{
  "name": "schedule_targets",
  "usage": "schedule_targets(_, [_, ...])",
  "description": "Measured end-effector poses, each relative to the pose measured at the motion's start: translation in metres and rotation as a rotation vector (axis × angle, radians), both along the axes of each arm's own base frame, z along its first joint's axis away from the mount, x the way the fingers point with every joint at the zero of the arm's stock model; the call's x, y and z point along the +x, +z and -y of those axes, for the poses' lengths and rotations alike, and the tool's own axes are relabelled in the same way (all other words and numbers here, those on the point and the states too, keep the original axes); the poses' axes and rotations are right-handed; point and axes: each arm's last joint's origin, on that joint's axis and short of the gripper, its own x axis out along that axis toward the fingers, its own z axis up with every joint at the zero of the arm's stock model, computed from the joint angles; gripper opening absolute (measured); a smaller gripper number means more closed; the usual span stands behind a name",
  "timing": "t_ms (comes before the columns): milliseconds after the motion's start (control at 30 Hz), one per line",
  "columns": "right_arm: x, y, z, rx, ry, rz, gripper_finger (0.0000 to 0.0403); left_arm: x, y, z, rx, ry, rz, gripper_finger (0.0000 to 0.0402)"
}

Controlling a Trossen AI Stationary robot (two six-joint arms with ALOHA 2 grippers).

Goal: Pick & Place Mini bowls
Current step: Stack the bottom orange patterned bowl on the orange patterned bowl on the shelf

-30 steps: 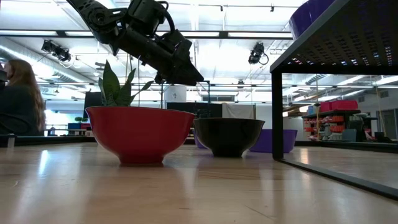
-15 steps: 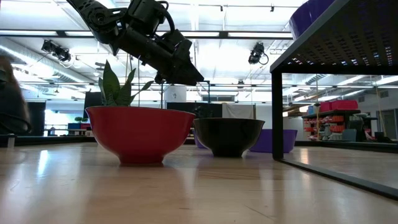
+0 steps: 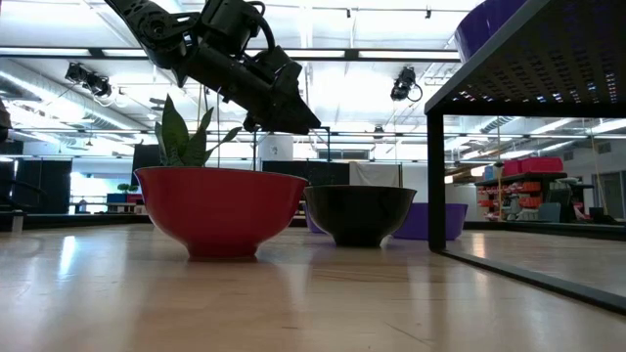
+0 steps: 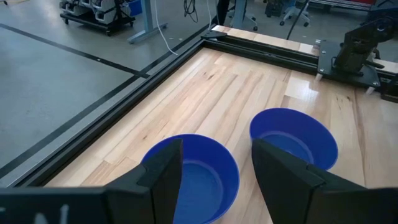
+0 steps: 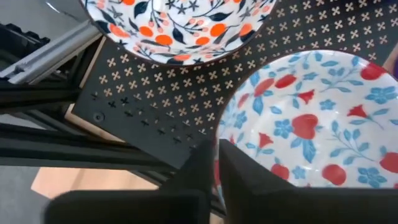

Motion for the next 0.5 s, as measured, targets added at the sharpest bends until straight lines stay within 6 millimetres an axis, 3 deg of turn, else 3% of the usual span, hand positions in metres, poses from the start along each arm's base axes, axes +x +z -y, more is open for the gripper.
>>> schedule_targets(133, [0.0, 0.0, 0.0, 0.002, -0.007, 0.002, 0.0006, 0.0, 0.0, 0.0, 0.0, 0.0, 0.0, 0.0197])
schedule_targets(367, [0.001, 0.009, 0.0, 0.041, -0.079, 0.022, 0.0039, 0.001, 0.002, 0.002, 0.007, -0.008, 0.022, 0.0197])
schedule_targets(500, [0.005, 0.019, -0.001, 0.079, -0.161, 0.152, 0.0063, 0.005, 0.006, 0.013, 0.057, -0.055, 0.049, 0.0197])
